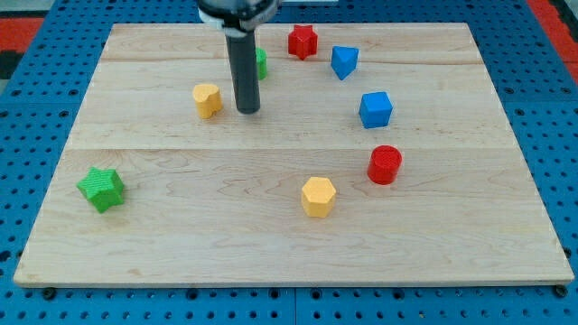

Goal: Move the yellow heart close to the green star

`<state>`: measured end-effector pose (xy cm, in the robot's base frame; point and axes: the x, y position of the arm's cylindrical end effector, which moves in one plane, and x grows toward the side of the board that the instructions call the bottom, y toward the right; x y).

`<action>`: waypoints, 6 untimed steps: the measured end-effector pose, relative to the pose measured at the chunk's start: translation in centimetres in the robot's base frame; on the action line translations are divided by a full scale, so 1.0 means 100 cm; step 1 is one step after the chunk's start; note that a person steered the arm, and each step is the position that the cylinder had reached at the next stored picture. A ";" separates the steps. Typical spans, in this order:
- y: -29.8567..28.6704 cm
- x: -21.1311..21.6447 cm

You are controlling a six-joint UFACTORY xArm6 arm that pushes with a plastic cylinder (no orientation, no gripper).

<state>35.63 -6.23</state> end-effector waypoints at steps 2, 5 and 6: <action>-0.093 -0.014; -0.095 -0.016; -0.101 -0.016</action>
<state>34.07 -16.37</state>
